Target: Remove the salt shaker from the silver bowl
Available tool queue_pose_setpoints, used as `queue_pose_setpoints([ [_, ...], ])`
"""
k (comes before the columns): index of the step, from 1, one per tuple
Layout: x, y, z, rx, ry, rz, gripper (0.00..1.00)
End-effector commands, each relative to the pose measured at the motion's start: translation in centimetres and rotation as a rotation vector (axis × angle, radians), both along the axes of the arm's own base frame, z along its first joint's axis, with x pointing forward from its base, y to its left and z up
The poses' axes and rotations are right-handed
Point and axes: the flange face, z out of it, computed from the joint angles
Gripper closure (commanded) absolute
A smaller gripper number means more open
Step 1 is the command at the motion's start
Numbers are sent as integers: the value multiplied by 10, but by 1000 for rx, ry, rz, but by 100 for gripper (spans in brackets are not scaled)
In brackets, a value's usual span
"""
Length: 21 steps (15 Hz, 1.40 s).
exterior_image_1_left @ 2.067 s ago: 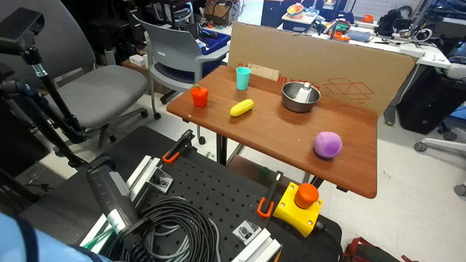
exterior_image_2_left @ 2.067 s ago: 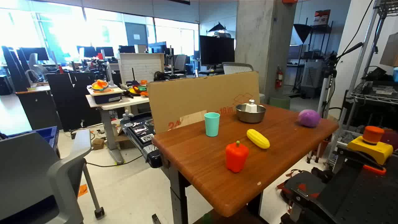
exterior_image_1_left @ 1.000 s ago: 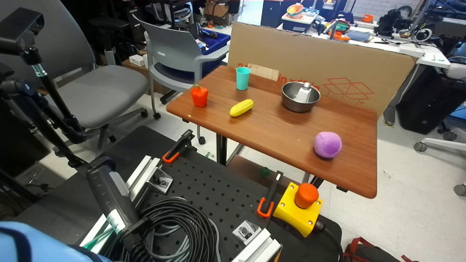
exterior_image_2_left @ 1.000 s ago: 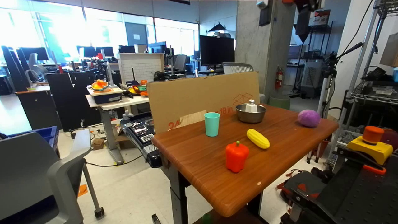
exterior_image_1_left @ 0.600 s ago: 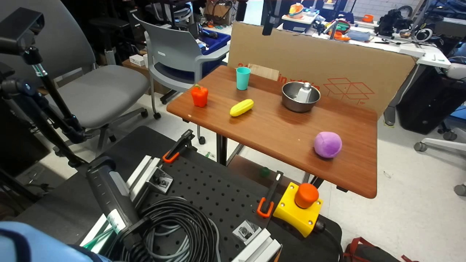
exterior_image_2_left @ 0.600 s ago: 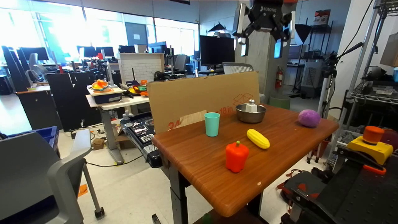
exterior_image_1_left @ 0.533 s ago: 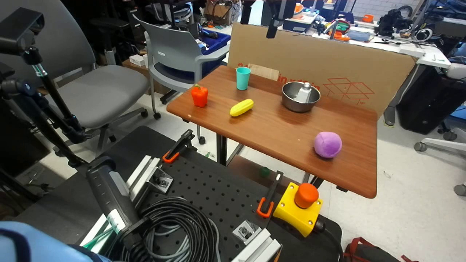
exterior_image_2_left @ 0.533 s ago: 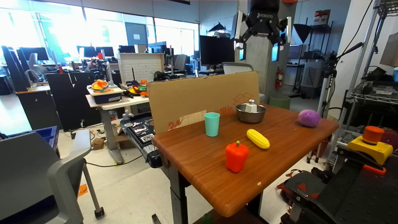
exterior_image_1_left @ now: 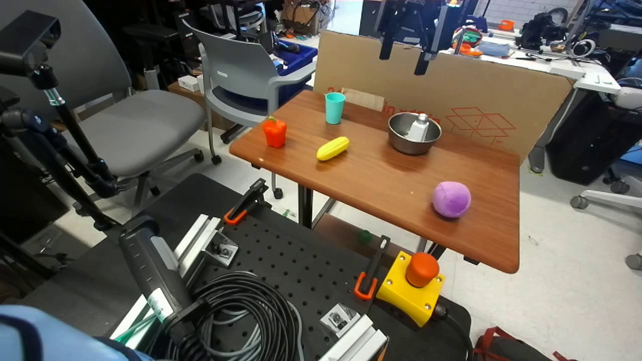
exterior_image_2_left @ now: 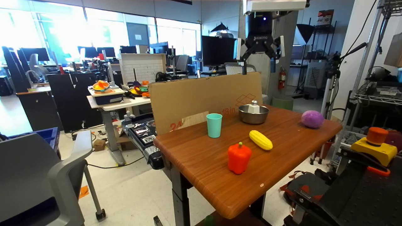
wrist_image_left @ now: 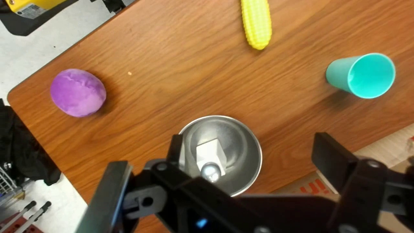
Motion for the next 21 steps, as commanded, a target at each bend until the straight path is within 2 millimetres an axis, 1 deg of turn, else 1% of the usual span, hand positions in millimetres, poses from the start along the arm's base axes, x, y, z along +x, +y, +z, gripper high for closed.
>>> queue_pose_setpoints([
  [1, 22, -19, -16, -45, 26, -28, 0],
  [3, 26, -29, -32, -37, 52, -32, 0],
  [6, 32, -35, -56, -47, 72, -38, 0],
  [9, 38, -42, -73, -57, 81, -49, 0],
  [18, 57, -63, -101, -94, 97, -71, 0],
  [21, 65, -62, -114, -96, 115, -71, 0],
])
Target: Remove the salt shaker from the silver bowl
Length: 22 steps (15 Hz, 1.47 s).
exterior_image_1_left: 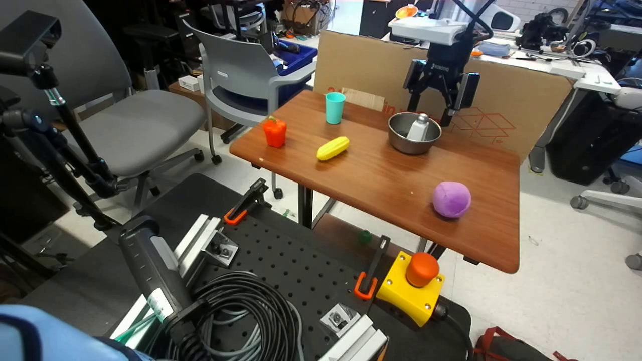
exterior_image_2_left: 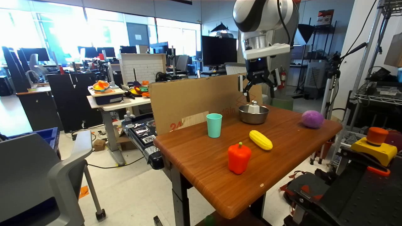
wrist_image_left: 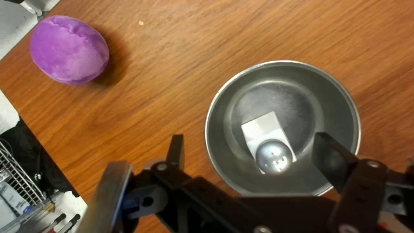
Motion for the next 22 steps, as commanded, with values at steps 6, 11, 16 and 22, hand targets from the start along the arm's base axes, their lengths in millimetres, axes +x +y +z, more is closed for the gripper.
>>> queue_pose_setpoints([
  [6, 20, 13, -19, -31, 45, 41, 51],
  [11, 15, 26, 9, -12, 26, 94, 88],
  [16, -13, 37, 64, 38, -66, 166, 90],
  [22, -78, 51, 90, 91, -134, 226, 90],
])
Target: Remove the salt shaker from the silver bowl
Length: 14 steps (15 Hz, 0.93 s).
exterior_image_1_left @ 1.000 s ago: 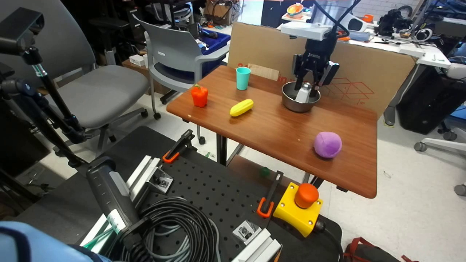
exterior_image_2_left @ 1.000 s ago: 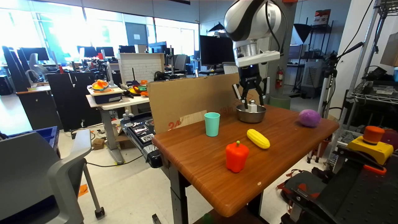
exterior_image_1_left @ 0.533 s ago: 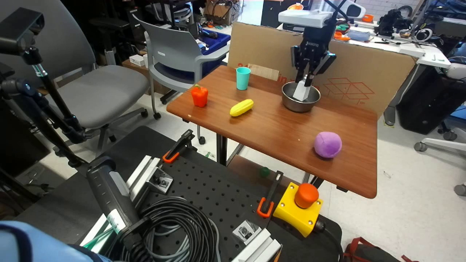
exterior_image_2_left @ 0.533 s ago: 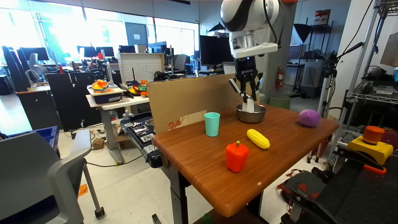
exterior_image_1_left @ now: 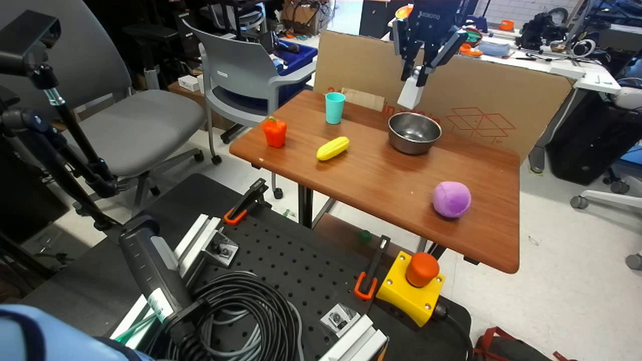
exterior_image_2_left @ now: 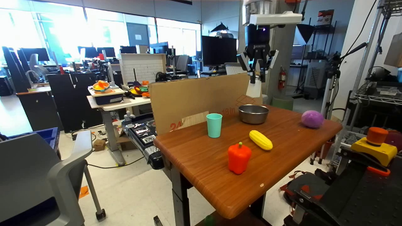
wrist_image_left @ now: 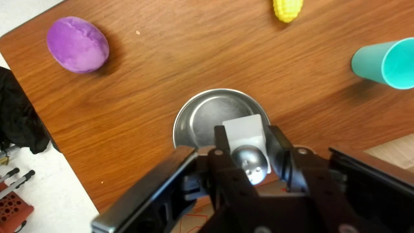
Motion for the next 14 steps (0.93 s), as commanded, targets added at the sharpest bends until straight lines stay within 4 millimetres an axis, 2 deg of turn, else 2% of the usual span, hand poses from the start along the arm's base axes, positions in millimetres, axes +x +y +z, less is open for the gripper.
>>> queue_pose_setpoints([
  [1, -49, 8, -3, 44, -20, 3, 90],
  [5, -69, 12, -38, 83, 2, -43, 90],
  [11, -82, 4, -110, 66, 151, -126, 90],
  [13, -86, 3, -127, 43, 185, -139, 90],
  [14, -86, 5, -123, 30, 176, -132, 90],
])
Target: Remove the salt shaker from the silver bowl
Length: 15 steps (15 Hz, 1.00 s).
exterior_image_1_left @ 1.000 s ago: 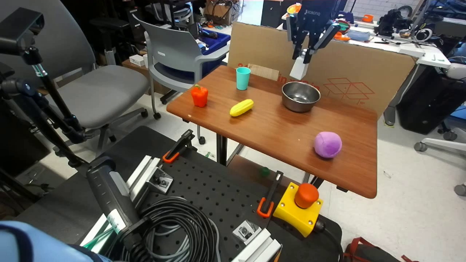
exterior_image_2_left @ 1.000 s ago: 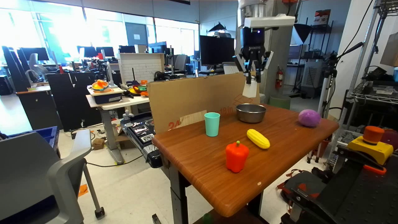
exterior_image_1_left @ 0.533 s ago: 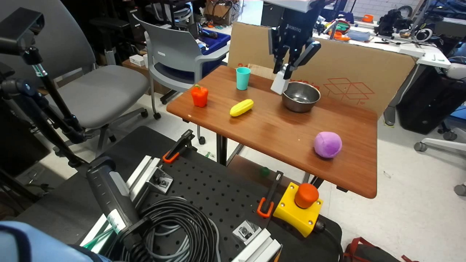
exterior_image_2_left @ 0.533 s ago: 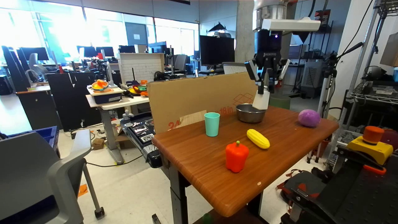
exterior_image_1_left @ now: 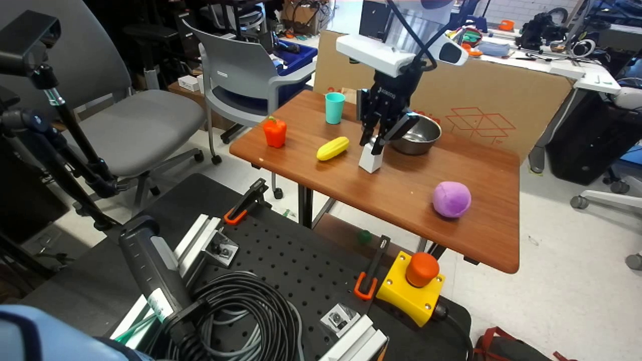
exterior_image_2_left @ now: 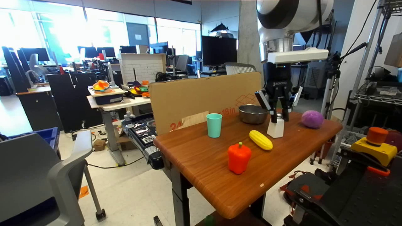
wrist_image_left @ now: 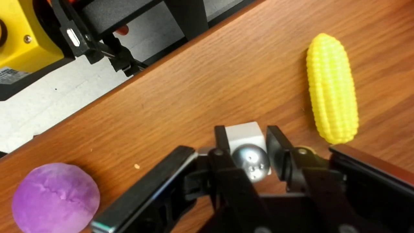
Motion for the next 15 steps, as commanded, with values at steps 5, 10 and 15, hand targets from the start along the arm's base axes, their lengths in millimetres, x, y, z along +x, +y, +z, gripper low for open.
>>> queue_pose_setpoints([
  [5, -18, 12, -3, -65, 37, 69, 32],
  [10, -41, 50, 47, -23, 9, 204, 0],
  [15, -45, 73, 71, 3, 7, 218, 0],
])
